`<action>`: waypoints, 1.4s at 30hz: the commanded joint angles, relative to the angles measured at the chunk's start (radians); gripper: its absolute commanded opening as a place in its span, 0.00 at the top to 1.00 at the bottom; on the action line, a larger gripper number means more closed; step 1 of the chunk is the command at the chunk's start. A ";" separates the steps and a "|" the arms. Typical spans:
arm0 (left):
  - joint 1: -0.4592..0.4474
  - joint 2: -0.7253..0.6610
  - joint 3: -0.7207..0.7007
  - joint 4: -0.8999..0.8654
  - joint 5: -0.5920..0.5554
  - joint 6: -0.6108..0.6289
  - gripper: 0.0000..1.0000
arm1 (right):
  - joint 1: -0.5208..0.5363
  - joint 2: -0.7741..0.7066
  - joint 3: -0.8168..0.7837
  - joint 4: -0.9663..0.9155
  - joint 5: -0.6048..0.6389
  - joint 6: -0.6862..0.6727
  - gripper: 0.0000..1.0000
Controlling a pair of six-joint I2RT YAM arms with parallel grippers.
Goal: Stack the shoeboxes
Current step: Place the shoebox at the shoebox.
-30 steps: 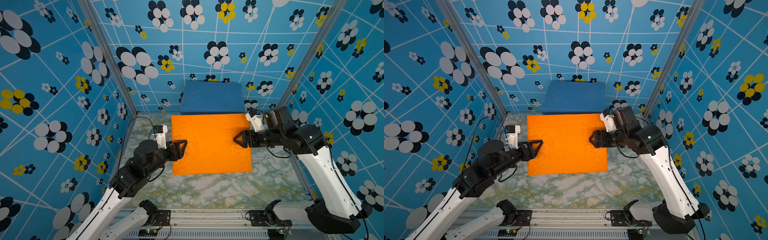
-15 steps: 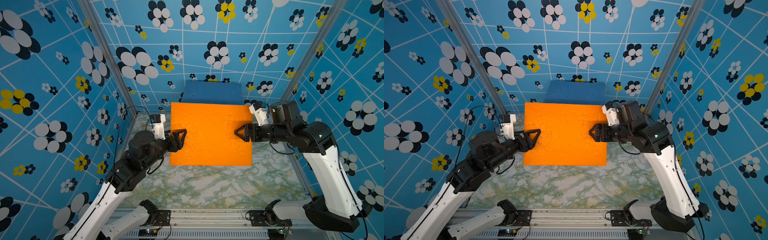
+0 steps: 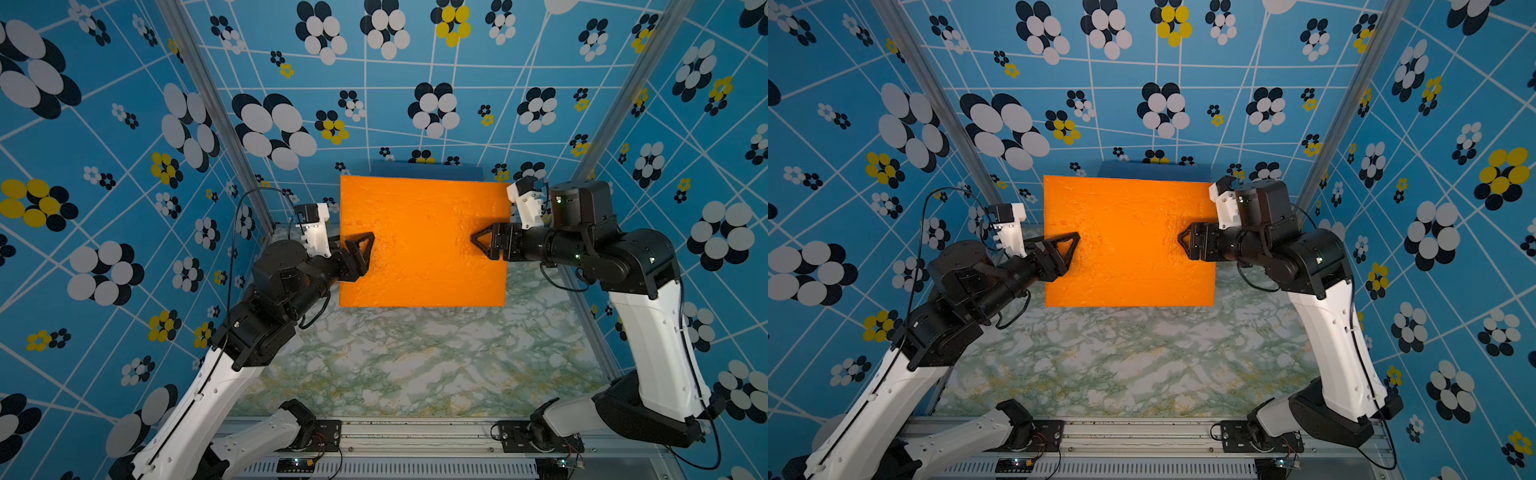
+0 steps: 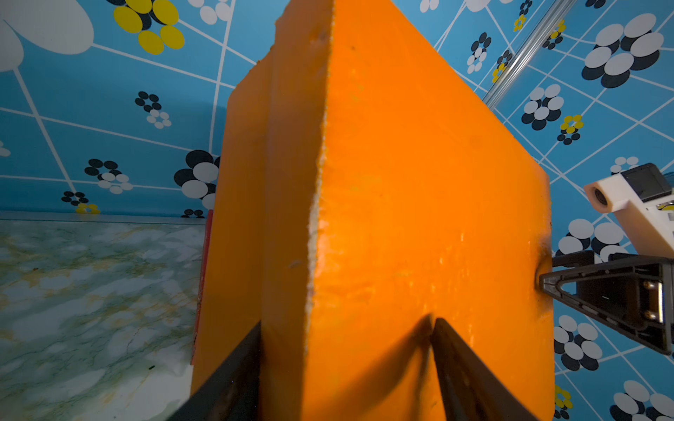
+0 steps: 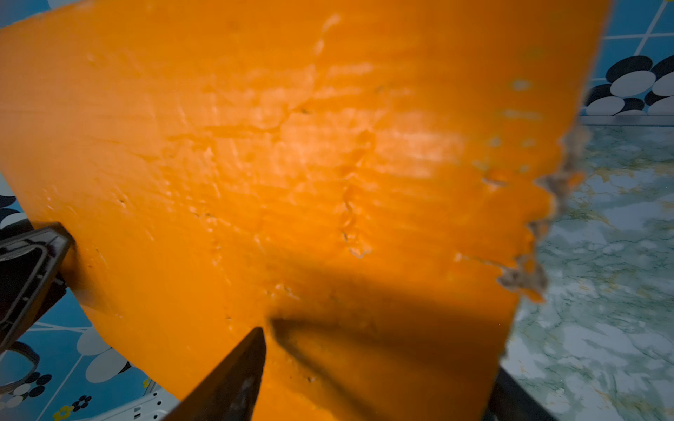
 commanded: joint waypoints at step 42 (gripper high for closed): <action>0.089 0.434 0.360 0.257 0.445 -0.027 0.32 | -0.112 0.178 0.215 0.518 -0.404 0.189 0.16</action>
